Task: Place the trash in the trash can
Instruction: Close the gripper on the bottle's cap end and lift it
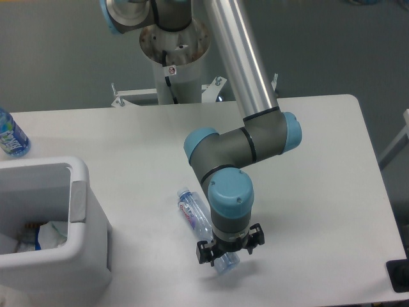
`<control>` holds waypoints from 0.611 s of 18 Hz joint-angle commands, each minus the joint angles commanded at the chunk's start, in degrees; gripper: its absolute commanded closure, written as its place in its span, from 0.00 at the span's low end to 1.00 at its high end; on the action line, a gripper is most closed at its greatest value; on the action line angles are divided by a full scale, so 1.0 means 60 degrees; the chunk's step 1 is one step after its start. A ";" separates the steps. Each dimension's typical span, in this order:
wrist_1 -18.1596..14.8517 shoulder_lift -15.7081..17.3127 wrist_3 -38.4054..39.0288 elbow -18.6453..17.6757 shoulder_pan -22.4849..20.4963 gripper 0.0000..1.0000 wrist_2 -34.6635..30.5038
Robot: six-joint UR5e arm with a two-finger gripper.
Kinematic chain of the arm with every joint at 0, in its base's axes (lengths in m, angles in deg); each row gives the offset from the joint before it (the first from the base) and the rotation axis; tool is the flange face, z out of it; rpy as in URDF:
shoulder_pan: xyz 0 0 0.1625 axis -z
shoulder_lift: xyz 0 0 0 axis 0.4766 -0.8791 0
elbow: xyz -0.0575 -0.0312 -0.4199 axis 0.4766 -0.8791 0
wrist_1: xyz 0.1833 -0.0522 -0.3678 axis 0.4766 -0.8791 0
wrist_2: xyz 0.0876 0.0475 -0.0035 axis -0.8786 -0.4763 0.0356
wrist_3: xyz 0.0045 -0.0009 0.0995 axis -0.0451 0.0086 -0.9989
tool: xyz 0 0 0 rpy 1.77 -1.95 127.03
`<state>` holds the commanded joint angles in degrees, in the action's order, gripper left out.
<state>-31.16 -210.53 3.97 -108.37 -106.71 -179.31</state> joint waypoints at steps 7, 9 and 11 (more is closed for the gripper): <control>0.0015 -0.0453 0.0249 0.0233 0.0103 0.00 -0.0363; 0.0015 -0.0556 0.0234 0.0263 0.0103 0.00 -0.0527; 0.0015 -0.0571 0.0234 0.0249 0.0117 0.00 -0.0542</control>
<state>-31.07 -213.95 5.38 -106.88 -106.01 -182.56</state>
